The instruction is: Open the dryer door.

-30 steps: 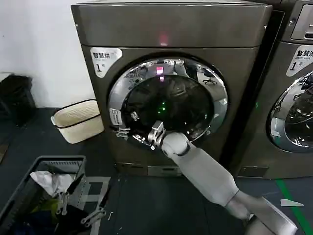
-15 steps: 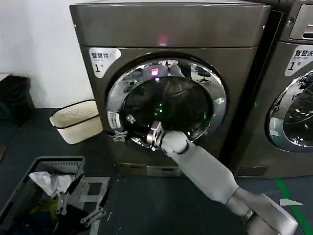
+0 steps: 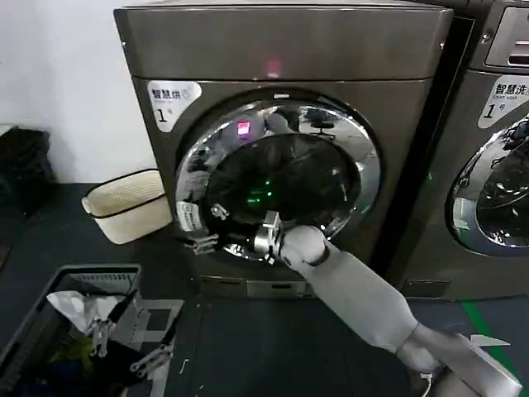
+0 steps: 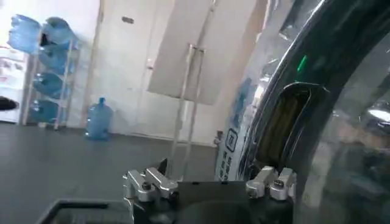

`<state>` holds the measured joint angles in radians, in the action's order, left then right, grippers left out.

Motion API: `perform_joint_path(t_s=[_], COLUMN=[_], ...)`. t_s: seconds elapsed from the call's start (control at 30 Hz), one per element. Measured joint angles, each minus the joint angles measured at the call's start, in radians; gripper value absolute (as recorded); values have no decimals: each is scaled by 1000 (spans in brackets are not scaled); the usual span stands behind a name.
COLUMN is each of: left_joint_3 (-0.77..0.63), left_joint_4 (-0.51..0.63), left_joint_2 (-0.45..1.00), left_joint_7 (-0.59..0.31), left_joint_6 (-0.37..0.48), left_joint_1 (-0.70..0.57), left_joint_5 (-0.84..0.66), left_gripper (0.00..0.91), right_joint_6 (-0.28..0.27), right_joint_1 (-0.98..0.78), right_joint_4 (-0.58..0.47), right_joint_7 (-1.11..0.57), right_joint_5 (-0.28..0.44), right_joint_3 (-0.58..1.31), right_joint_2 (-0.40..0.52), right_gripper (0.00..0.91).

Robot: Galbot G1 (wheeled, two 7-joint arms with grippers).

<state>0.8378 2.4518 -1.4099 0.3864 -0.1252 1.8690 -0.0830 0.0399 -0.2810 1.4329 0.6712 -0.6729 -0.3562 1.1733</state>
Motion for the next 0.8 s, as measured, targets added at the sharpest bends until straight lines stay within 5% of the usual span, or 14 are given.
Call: perform_joint_path(t_s=[0.8], left_joint_3=[86], left_joint_4=[-61], left_joint_2=[114], left_joint_7=[25], left_joint_6=[64], left_joint_1=[-86], left_joint_5=[-189], left_gripper=[907], right_joint_6=[-15], right_joint_1=[-87], right_joint_4=[214], right_joint_7=[133], right_joint_5=[-79], right_joint_3=[53], right_joint_2=[-172], right_gripper=[907])
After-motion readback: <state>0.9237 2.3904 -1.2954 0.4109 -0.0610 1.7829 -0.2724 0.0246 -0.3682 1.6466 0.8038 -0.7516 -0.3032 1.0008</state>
